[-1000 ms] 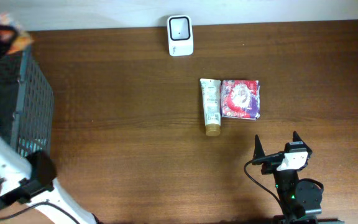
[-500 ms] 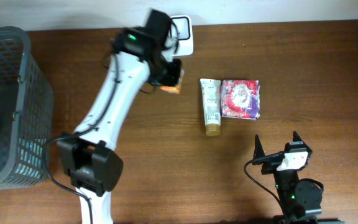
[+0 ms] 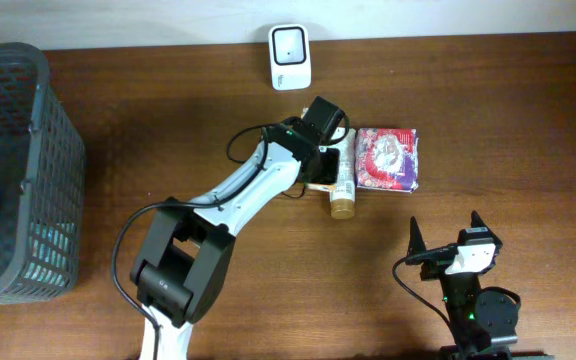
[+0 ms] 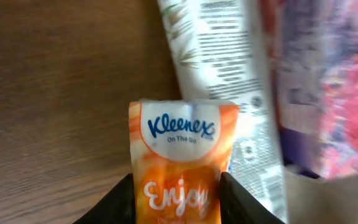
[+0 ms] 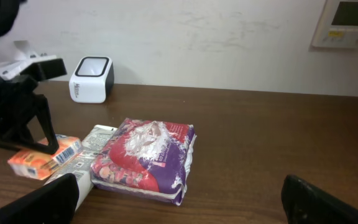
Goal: Scan the item barcode
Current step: 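Place the orange tissue pack left of the white tube, release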
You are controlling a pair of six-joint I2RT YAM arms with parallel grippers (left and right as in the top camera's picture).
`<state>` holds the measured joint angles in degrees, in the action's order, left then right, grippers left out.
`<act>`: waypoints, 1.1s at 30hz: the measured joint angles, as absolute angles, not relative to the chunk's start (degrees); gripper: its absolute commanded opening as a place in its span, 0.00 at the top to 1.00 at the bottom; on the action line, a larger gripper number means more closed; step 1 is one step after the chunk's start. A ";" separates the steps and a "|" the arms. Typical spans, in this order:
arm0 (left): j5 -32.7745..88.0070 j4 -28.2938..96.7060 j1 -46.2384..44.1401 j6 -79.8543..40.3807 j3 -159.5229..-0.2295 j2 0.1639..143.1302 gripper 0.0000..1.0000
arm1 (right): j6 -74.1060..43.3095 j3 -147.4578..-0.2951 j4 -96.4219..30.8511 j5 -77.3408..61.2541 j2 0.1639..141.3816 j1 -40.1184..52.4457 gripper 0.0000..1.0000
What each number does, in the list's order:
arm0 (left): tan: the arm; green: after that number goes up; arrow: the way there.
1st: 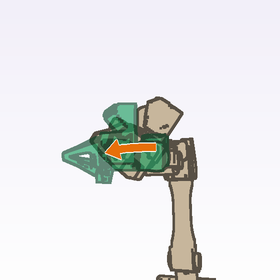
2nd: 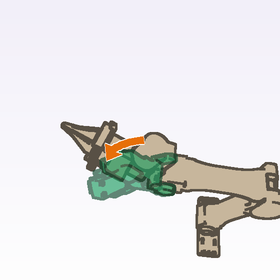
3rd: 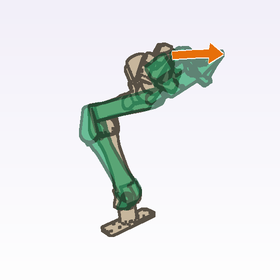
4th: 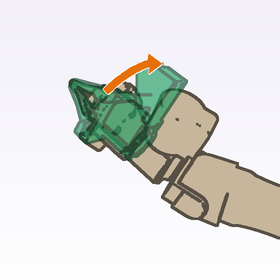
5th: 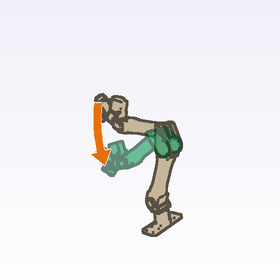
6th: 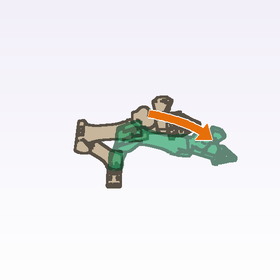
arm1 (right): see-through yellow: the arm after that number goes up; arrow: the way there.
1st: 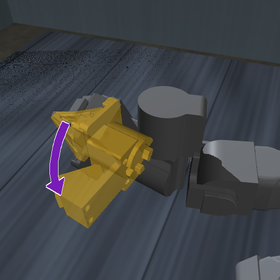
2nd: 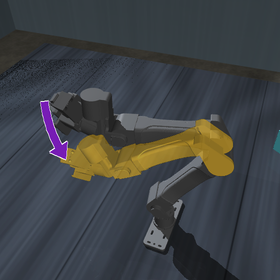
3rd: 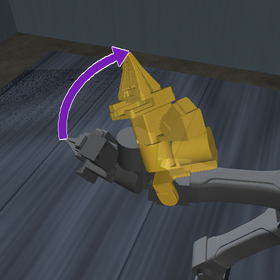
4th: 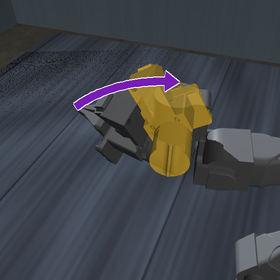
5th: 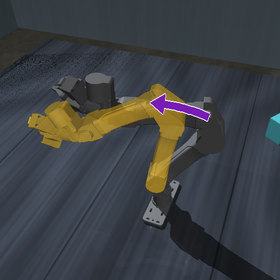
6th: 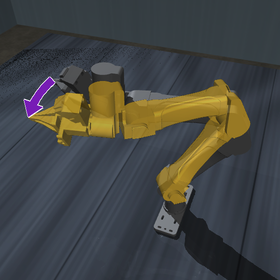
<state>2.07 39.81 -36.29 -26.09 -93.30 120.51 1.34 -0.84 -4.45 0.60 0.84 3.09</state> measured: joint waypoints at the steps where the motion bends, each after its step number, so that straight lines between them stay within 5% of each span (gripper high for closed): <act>1: 1.34 39.81 -36.25 -26.94 -93.30 121.21 0.59 | 1.30 -0.84 -4.45 0.60 0.84 3.09 0.01; 15: 4.23 40.88 -29.69 -28.56 -93.60 121.64 0.55 | 1.34 -0.84 -4.45 0.62 0.84 3.09 0.01; 21: 7.94 42.54 -30.00 -27.46 -97.93 121.67 0.78 | 1.30 -0.84 -4.45 0.60 0.84 3.09 0.01; 23: 8.71 42.83 -30.74 -27.29 -97.93 121.67 0.93 | 1.34 -0.84 -4.45 0.60 0.84 3.09 0.01; 33: 7.55 42.81 -32.88 -27.09 -97.95 126.98 0.95 | 1.34 -0.84 -4.45 0.62 0.84 3.09 0.01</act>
<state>7.55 42.81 -32.88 -27.09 -97.95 126.98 1.34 -0.84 -4.45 0.62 0.84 3.09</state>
